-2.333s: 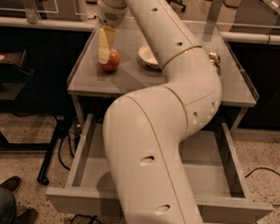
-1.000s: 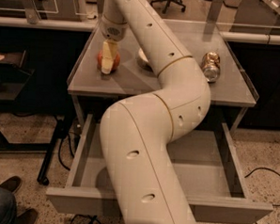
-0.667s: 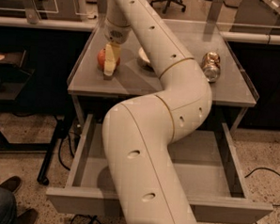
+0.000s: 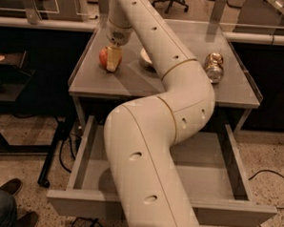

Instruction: Place apple into top drawer

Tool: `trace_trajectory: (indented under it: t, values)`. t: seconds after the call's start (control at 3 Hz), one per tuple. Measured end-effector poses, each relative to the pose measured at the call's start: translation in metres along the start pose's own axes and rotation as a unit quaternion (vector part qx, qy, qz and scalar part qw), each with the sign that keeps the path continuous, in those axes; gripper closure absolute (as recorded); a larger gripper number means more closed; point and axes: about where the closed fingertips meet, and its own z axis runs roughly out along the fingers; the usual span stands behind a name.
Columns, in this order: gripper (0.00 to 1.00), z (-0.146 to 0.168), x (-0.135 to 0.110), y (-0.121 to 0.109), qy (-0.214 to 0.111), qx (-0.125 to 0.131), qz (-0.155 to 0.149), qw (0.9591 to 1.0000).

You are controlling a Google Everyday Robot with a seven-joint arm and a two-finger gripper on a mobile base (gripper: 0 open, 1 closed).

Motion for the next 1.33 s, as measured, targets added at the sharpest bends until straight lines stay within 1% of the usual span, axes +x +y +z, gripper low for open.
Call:
trace_trajectory:
  t: [0.67, 1.0, 1.33]
  values:
    - [0.98, 0.000, 0.000, 0.000, 0.000, 0.000, 0.000, 1.0000]
    - [1.00, -0.031, -0.005, -0.013, -0.032, 0.044, -0.006, 0.9985]
    - [1.00, -0.121, 0.002, -0.013, -0.101, 0.134, -0.007, 0.9858]
